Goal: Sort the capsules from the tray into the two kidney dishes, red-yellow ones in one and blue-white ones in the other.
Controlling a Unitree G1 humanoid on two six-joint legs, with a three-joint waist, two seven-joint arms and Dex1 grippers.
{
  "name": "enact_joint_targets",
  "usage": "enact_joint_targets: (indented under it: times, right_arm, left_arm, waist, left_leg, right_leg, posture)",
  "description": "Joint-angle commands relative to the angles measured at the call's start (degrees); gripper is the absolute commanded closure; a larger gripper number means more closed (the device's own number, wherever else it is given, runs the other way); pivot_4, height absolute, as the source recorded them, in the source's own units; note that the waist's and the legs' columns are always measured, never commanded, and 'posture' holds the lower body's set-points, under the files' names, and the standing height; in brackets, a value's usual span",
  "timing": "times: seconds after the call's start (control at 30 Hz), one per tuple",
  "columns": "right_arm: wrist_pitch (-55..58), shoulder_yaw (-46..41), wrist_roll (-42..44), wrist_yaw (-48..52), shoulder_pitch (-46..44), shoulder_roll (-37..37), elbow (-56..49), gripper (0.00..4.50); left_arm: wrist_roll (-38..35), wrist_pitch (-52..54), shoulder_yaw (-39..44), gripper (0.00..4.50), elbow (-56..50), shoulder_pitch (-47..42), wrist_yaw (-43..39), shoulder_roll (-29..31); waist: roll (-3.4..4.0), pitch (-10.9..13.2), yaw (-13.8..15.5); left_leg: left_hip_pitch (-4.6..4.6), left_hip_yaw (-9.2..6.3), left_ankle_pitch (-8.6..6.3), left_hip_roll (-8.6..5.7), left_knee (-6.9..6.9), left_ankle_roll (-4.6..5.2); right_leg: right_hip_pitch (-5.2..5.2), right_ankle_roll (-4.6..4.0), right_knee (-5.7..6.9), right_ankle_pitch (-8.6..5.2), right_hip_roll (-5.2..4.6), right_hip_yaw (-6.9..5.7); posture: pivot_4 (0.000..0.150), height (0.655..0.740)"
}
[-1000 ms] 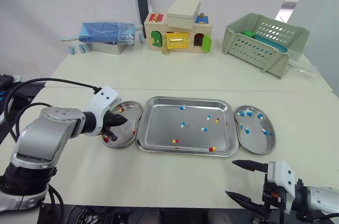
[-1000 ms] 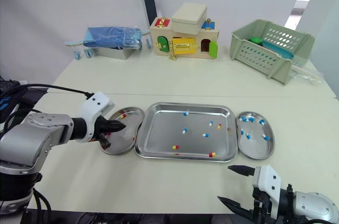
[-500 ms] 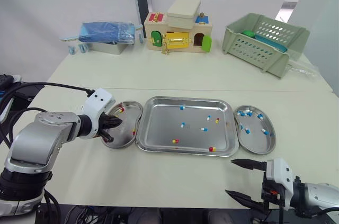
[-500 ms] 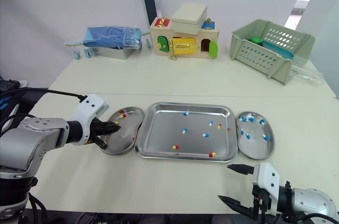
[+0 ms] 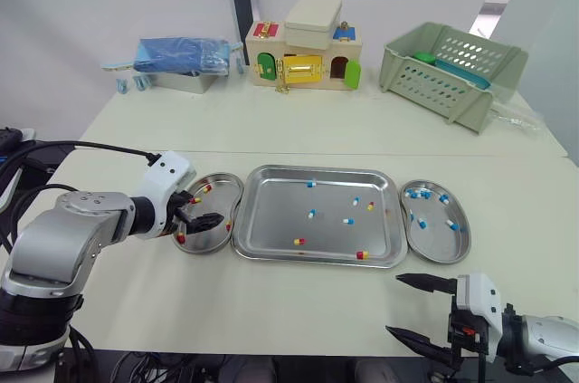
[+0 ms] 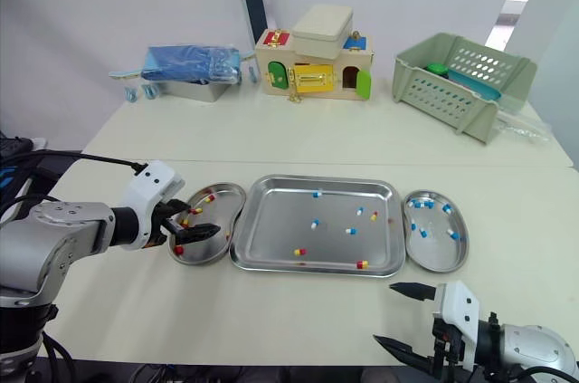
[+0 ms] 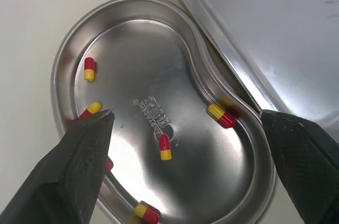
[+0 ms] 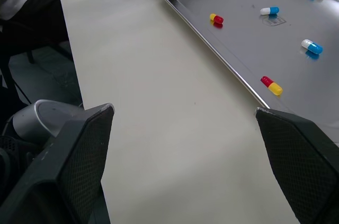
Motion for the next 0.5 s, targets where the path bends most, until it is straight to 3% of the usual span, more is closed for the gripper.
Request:
enact_joint_targets:
  times: [0.03,0.17,0.37,0.5]
  right_arm:
    - [2.6,-4.6,4.6,0.4,-1.0,-1.5,-1.5,0.0]
    - [5.8,-9.8,8.0,1.5,-1.9,-3.8,1.4,0.0]
    - [8.7,-18.7,9.0,7.6,-2.8,-10.3,11.2,0.0]
    - [6.8,-21.7,6.4,11.0,-4.3,-13.2,19.7,0.0]
  left_arm:
    - [-2.4,-3.4,9.2,0.05,-1.6,5.1,-3.9,3.2]
    - [-6.3,-9.9,22.4,0.05,-1.2,16.2,-11.8,2.8]
    - [-2.6,-19.7,38.6,0.05,0.9,38.9,-20.6,2.4]
    - [-0.1,-25.6,44.0,0.05,1.4,48.9,-21.8,-0.4]
  waist:
    - [0.0,0.0,-0.2]
    - [0.01,0.0,-0.5]
    - [-0.04,0.0,0.0]
    - [-0.05,0.0,0.3]
  left_leg:
    - [0.0,0.0,0.0,0.0,-0.01,0.0]
    - [0.02,0.02,0.0,0.02,-0.02,0.0]
    - [0.05,0.12,-0.01,-0.01,-0.07,0.02]
    - [0.06,0.15,-0.02,-0.02,-0.08,0.03]
  right_leg:
    - [0.0,0.0,0.0,0.0,0.0,0.01]
    - [0.0,-0.01,0.01,0.0,0.0,0.02]
    - [0.02,-0.02,-0.04,0.0,-0.06,0.05]
    - [0.05,-0.02,-0.09,0.0,-0.1,0.06]
  posture:
    - [0.15,0.74]
    - [0.15,0.74]
    - [0.15,0.74]
    - [0.15,0.74]
